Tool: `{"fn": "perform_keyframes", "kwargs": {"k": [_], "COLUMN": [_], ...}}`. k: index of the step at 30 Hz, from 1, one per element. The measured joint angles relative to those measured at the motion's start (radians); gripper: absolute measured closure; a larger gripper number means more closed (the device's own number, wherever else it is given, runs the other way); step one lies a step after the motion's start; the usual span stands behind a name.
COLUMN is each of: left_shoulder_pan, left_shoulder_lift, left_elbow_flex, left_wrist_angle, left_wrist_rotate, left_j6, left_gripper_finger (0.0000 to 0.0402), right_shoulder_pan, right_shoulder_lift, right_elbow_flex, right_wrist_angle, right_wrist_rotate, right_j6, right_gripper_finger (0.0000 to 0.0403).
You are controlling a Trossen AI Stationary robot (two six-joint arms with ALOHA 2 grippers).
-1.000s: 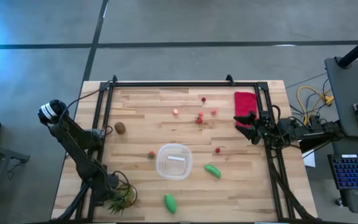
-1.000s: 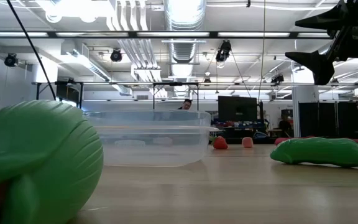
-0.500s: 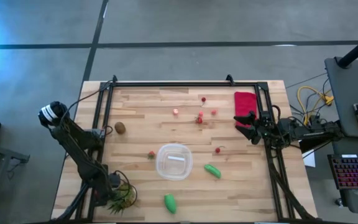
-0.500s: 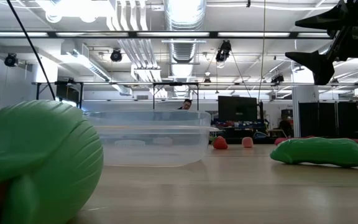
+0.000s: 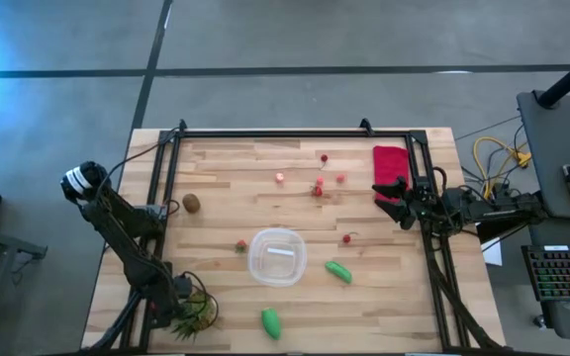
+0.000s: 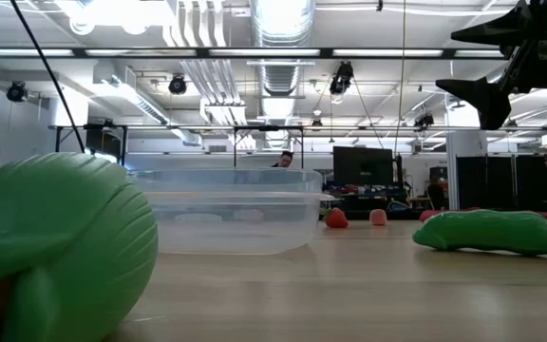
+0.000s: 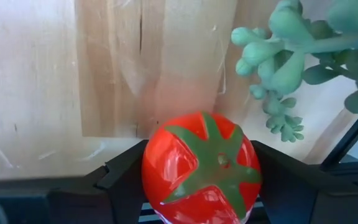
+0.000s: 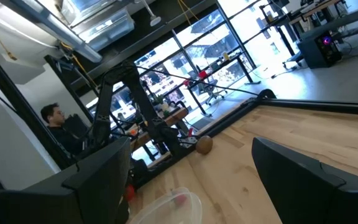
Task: Pick and placing Produce into tupperware
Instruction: Put the tomato into the bin
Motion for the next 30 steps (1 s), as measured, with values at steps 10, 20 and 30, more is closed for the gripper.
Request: {"fn": "perform_keyframes", "kwargs": {"k": [10, 20, 30], "left_shoulder_pan": [0.011, 0.118, 0.303], "left_shoulder_lift": [-0.115, -0.384, -0.604], "left_elbow_flex": [0.017, 0.018, 0.018], "left_wrist_angle": [-0.05, -0.227, -0.239], "left_wrist_rotate": [0.007, -0.035, -0.317], "left_j6": [0.0, 0.001, 0.021], "left_gripper_finger": [0.0163, 0.0163, 0.0163], "right_shoulder_pan": [0.0, 0.0, 0.0], "right_shoulder_lift": [0.0, 0.0, 0.0], "right_elbow_flex": [0.0, 0.0, 0.0], "right_wrist_angle": [0.0, 0.0, 0.0], "right_wrist_rotate": [0.0, 0.0, 0.0], "right_j6": [0.0, 0.0, 0.0], "right_gripper_finger": [0.0076, 0.0076, 0.0076]}}
